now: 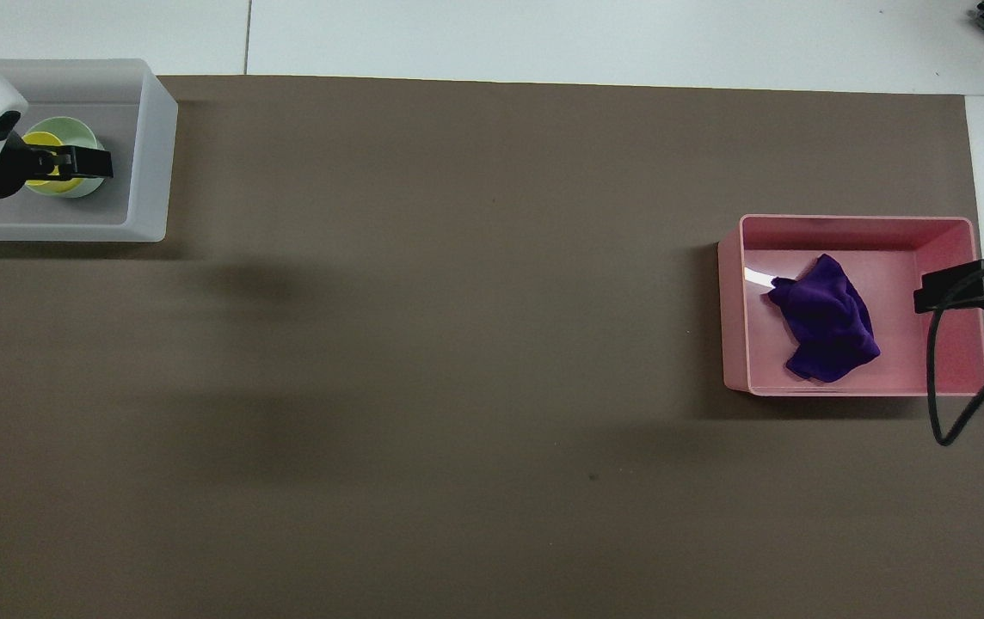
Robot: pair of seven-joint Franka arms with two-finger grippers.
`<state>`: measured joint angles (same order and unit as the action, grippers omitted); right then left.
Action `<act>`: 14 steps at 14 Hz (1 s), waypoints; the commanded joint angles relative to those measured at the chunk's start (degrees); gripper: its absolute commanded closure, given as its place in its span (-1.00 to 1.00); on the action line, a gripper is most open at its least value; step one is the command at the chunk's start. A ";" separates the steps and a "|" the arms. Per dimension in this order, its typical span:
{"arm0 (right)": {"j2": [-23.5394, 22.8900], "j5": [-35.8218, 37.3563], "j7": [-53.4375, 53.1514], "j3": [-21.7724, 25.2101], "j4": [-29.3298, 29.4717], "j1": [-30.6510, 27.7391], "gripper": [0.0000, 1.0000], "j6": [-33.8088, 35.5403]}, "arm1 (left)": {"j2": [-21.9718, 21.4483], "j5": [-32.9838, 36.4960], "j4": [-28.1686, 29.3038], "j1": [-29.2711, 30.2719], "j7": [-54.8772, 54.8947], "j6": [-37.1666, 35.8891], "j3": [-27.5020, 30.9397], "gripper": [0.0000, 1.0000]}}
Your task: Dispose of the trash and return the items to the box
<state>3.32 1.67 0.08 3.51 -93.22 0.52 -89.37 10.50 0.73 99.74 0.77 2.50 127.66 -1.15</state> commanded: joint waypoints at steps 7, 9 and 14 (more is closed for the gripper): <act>1.51 -0.18 1.33 -0.17 -1.52 -0.44 -1.00 0.51 | -14.03 -0.38 1.91 -4.29 1.37 -22.25 0.80 -1.00; 1.51 -0.18 1.33 -0.17 -1.44 -0.44 -1.00 0.51 | -12.35 -0.46 -3.39 -4.46 1.37 -26.74 0.80 -1.00; 1.51 -0.27 1.33 -0.17 -1.52 -0.44 -1.00 0.51 | -12.26 -2.84 -7.72 -3.76 4.61 -34.41 1.32 -1.00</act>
<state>3.36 1.66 0.08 3.50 -93.25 0.52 -89.37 -2.84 -1.20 94.06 -3.07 5.04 95.92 -0.38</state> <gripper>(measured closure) 0.000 0.000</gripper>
